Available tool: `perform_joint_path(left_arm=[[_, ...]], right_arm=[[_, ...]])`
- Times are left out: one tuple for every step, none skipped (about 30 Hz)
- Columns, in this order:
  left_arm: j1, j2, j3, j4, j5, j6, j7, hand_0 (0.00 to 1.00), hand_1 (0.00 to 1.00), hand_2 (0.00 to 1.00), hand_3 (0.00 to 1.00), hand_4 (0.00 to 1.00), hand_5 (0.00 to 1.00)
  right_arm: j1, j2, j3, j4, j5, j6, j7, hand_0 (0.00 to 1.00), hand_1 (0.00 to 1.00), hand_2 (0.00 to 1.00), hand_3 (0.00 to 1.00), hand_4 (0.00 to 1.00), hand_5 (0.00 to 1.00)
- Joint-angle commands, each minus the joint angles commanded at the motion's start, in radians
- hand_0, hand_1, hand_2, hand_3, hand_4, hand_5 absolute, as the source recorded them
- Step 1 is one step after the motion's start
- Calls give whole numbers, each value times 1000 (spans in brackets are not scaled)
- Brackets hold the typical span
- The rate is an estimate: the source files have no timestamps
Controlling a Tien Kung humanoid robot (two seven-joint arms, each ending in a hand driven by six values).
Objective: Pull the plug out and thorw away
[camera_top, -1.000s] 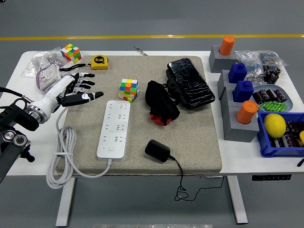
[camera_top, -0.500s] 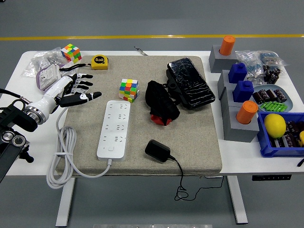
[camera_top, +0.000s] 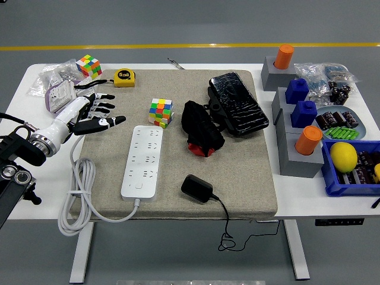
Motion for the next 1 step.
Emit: perform_joint_path(left_arm=[[0,0,0,1,0,0,0,559,757,753,843,998,513]], right_arm=[[0,-1,-2,0,0,0,0,640,678,687,607,998,488]])
